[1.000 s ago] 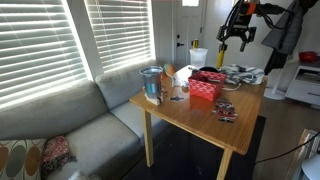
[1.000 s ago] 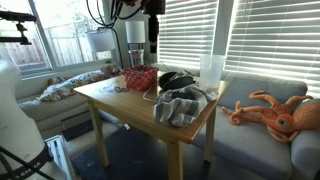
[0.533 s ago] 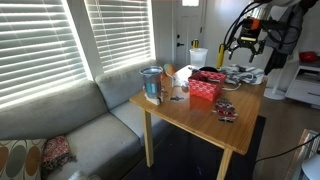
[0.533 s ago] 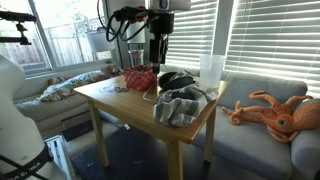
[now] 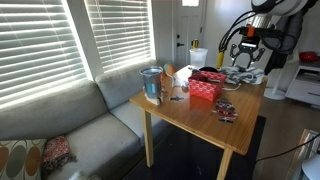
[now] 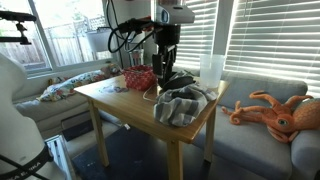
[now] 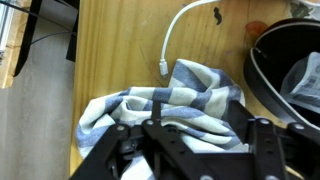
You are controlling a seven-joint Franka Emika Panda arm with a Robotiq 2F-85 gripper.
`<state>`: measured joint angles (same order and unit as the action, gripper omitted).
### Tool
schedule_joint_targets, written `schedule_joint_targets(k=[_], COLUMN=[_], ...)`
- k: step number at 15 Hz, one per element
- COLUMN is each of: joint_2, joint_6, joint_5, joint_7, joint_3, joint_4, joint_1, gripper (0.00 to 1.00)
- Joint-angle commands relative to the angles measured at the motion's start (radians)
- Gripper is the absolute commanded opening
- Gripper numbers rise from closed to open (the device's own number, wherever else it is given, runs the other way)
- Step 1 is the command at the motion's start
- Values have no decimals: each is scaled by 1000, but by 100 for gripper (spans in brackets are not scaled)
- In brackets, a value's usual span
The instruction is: Pick up the toy car from the towel and put it in the red basket.
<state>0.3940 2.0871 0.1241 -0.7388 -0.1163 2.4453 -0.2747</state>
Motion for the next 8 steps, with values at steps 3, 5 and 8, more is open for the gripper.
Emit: schedule_joint_targets(k=[3,5,8], joint_2=[-27,-36,-53], joint_6=[26,24,30], joint_5=[37,46,55], joint_7=[-1,5,7], joint_3=[-39,-58,-82], joint_4=[6,4,0], joint_1=[-14,-19,-29], gripper=[79,82,79])
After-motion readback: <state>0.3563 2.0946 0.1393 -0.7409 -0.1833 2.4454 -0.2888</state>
